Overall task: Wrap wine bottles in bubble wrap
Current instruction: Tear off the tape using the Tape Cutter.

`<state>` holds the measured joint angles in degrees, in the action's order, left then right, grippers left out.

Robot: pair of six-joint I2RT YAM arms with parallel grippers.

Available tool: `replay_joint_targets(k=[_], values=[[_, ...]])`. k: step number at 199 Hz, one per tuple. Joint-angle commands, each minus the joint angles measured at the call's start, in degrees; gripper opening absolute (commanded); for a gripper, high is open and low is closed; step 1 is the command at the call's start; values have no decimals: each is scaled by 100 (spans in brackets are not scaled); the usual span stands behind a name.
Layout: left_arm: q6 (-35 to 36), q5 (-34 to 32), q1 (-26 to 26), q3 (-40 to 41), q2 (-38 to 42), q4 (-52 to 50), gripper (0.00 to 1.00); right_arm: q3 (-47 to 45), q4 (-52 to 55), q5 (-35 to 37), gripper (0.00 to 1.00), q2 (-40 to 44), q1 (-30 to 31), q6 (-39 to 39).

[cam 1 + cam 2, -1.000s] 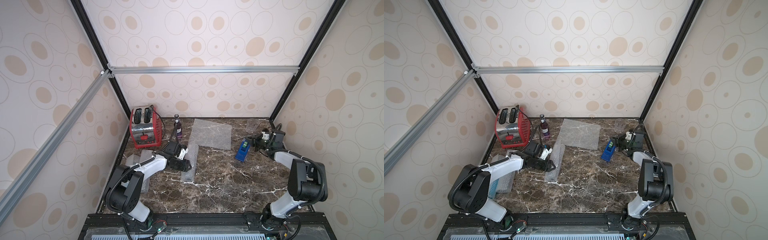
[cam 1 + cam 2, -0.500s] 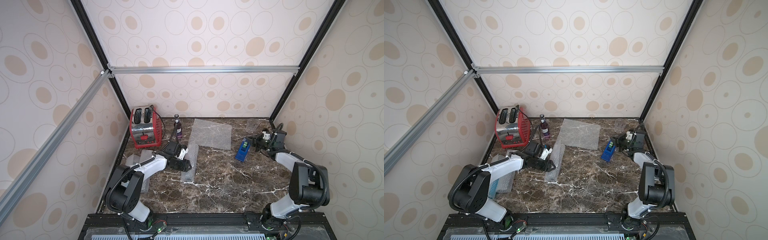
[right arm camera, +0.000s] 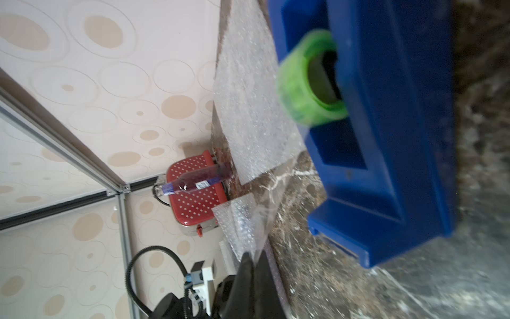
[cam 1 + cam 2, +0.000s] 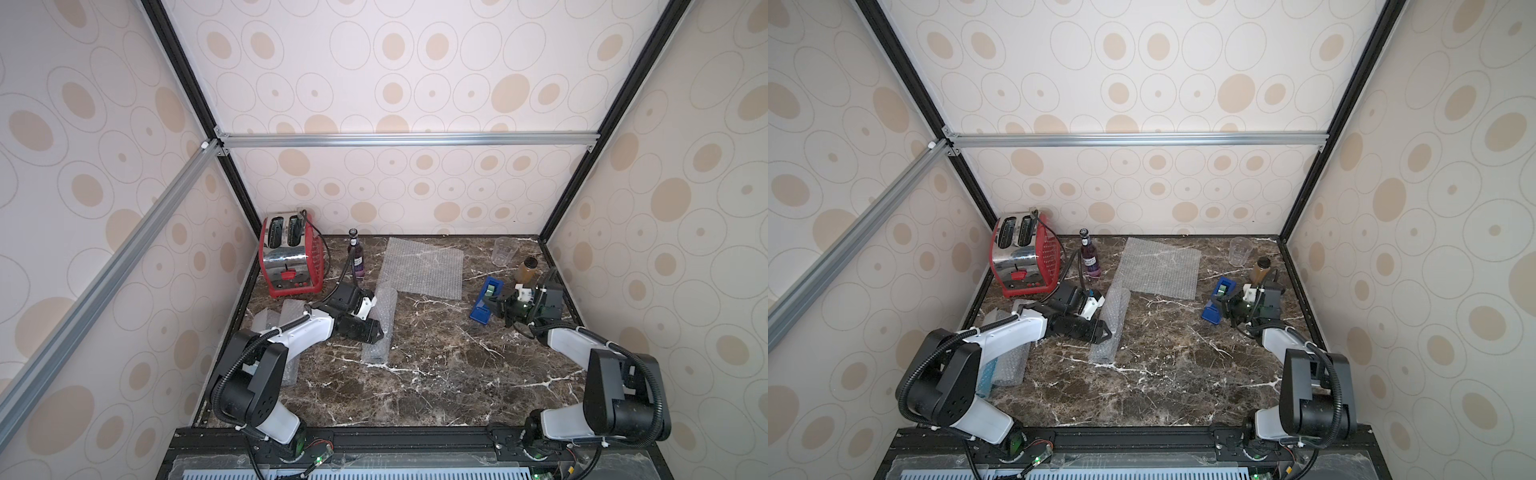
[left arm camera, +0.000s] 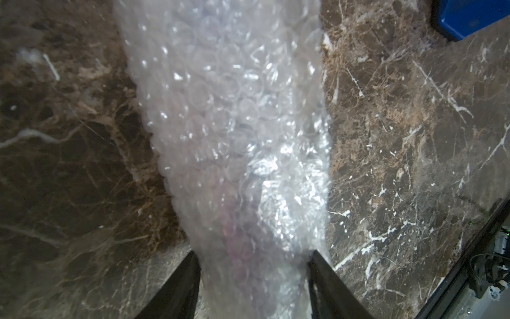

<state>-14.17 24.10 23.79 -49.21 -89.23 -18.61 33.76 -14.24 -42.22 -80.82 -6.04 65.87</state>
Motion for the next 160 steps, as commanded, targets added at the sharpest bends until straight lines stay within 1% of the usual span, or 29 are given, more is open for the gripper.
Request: replay_joint_targets(k=[1, 45, 79, 108, 140, 160], values=[[125, -347, 9, 109, -57, -213, 60, -372, 80, 74, 0, 49, 150, -256], [121, -353, 43, 96, -50, -222, 59, -824, -27, 353, 0, -402, 192, -674], [125, -353, 52, 96, -36, -222, 59, -845, 377, 842, 0, -663, 196, -1097], [122, -353, 49, 95, -50, -222, 59, -844, 1121, 1415, 0, -475, 246, -1449], [125, -362, 55, 105, -79, -205, 59, -781, 1612, 1594, 0, -124, 375, -1599], [129, -360, 64, 95, -99, -204, 59, -687, 1858, 1718, 0, -48, 486, -1738]])
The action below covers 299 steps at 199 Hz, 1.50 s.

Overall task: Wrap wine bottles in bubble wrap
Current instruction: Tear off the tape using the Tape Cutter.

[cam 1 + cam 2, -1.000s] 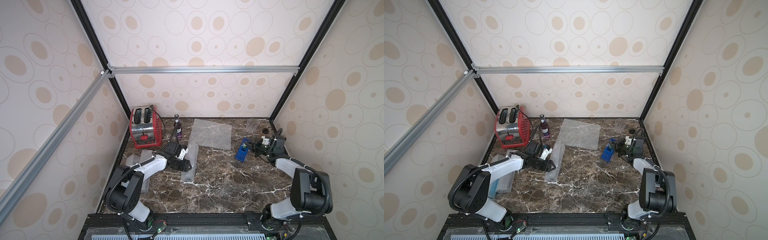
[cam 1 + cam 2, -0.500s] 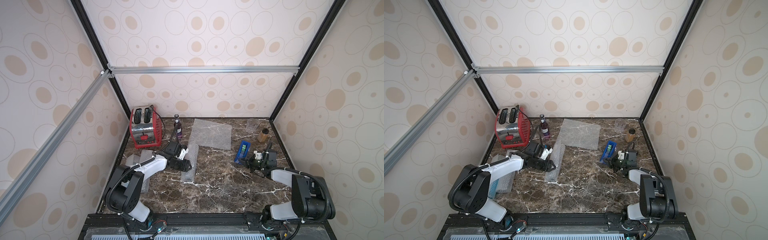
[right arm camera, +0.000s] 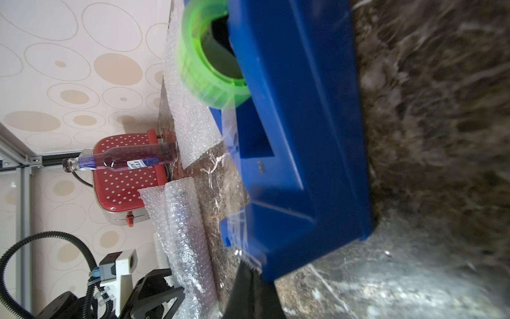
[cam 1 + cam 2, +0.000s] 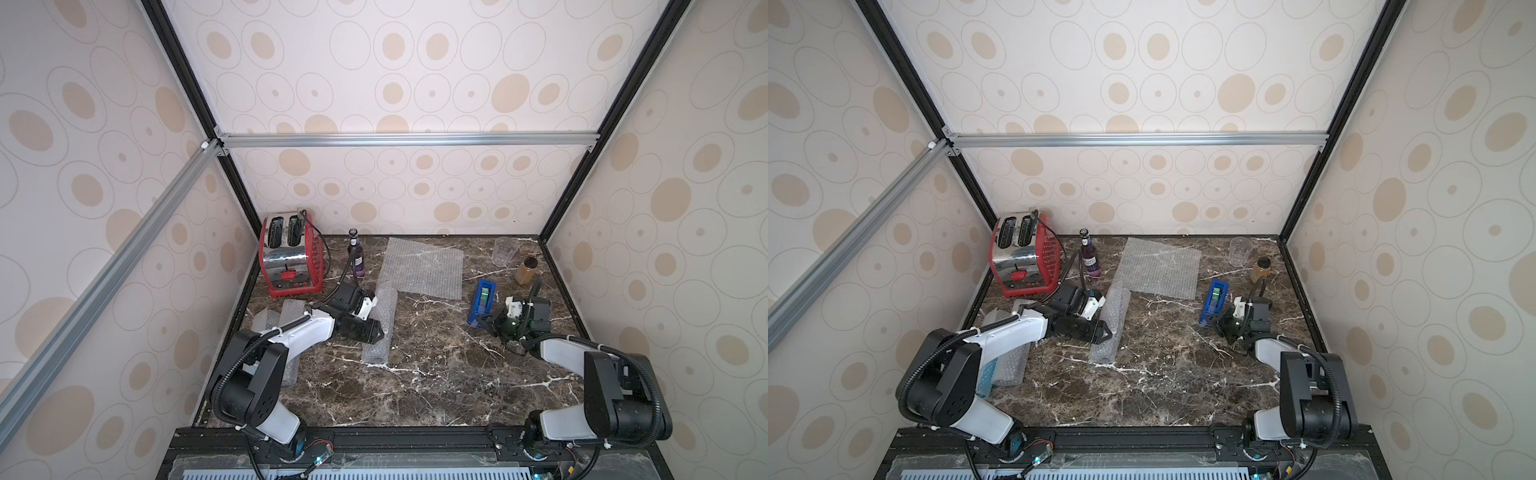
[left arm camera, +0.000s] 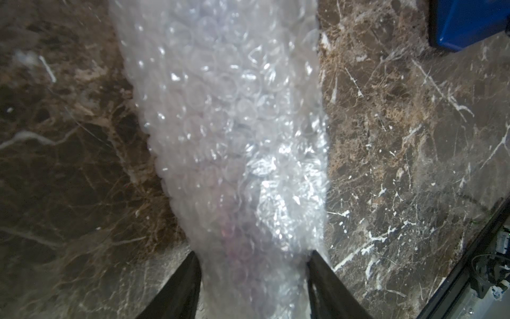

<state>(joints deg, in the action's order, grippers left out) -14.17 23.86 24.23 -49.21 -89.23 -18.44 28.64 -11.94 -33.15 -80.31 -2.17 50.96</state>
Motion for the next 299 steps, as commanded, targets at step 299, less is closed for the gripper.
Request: replay_joint_targets(k=[299], values=[[-650, -204, 52, 276, -49, 159, 58, 21, -1105, 1264, 0, 479, 2609, 2570]])
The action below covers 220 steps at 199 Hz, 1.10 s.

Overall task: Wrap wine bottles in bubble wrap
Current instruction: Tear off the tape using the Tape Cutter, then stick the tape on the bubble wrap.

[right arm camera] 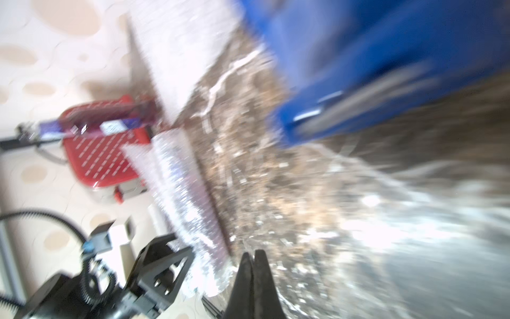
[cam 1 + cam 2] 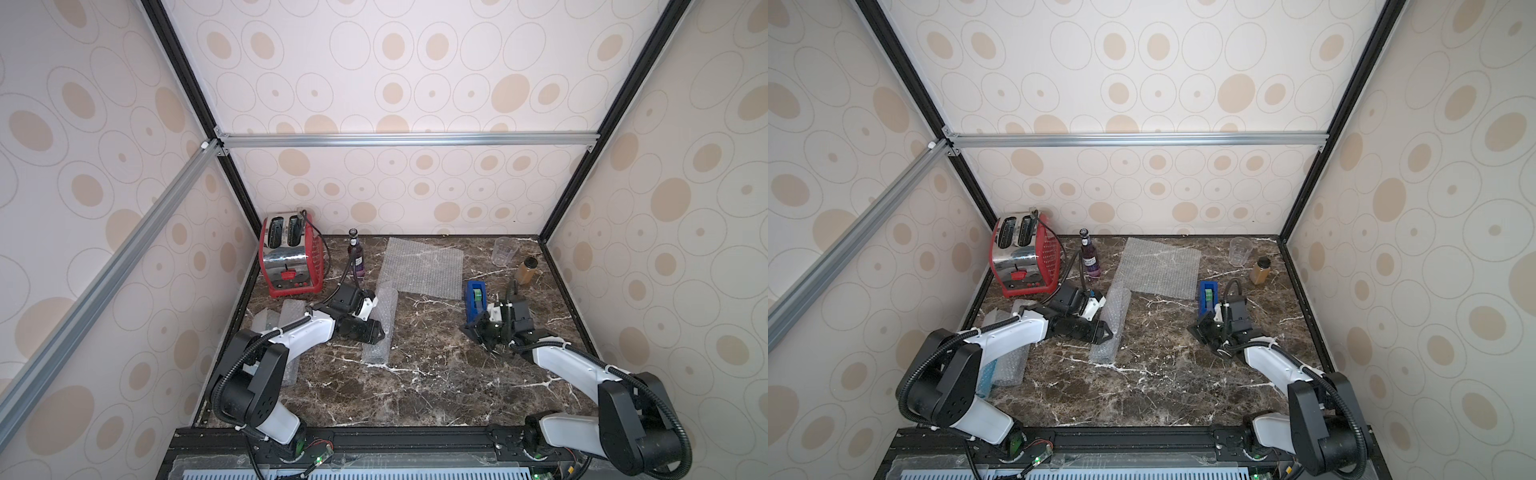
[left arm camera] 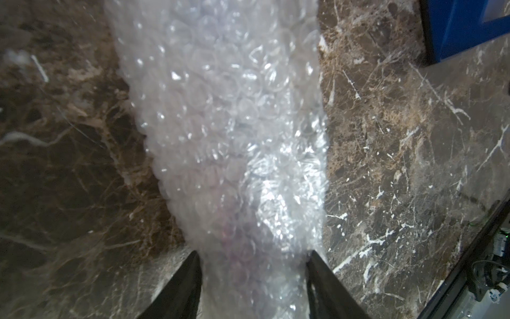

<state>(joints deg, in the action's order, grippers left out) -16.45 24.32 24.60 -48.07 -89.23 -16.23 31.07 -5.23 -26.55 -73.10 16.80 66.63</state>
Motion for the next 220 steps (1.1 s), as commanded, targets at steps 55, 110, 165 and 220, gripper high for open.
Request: replay_joint_targets(k=[55, 110, 165, 220], values=[[-1246, -15, 1, 135, -290, 194, 57, 10, -4822, 2135, 0, -1936, 2126, 1780], [-1214, -65, 3, 133, -255, 166, 57, 445, -6632, 2810, 0, -3645, 2675, 2510], [-1071, -113, 1, 96, -289, 102, 56, 832, -7130, 2839, 0, -4164, 2871, 2726], [-1088, -53, 3, 150, -314, 189, 56, 913, -6389, 2599, 0, -3427, 2903, 2101]])
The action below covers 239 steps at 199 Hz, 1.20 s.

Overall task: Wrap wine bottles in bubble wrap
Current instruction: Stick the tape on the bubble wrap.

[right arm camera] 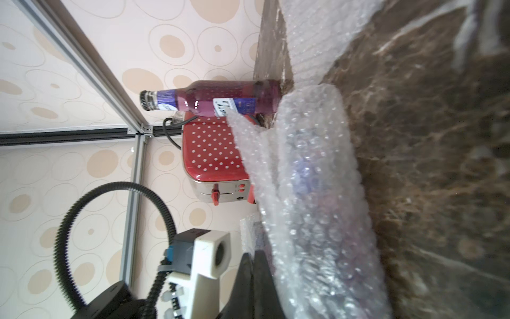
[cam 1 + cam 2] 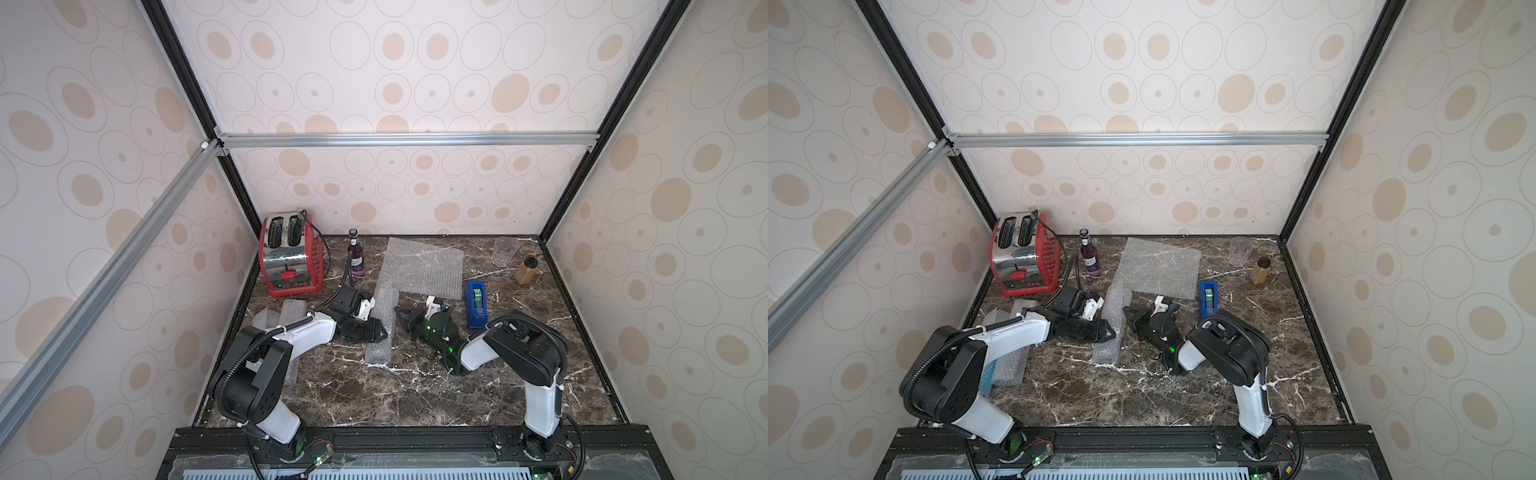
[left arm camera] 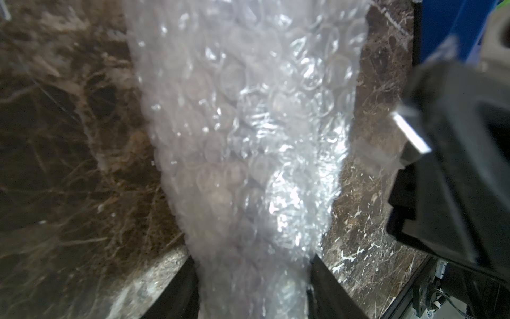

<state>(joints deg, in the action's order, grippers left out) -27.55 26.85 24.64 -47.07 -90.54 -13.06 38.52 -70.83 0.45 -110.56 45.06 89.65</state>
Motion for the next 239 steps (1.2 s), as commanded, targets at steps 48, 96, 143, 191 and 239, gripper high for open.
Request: replay_joint_targets(k=[48, 96, 143, 191, 239], values=[[48, -305, 5, 79, -183, -115, 56, 380, 590, -251, 0, 341, 148, -501], [31, -295, 10, 74, -207, -111, 56, 156, 876, -54, 0, 216, 161, -609], [31, -301, 8, 52, -217, -123, 56, 164, 1428, -12, 0, 178, 159, -845], [47, -324, 6, 55, -189, -144, 55, 148, 1683, 8, 0, 40, 167, -879], [63, -344, 12, 24, -209, -177, 55, 246, 1818, -71, 0, -97, 252, -826]])
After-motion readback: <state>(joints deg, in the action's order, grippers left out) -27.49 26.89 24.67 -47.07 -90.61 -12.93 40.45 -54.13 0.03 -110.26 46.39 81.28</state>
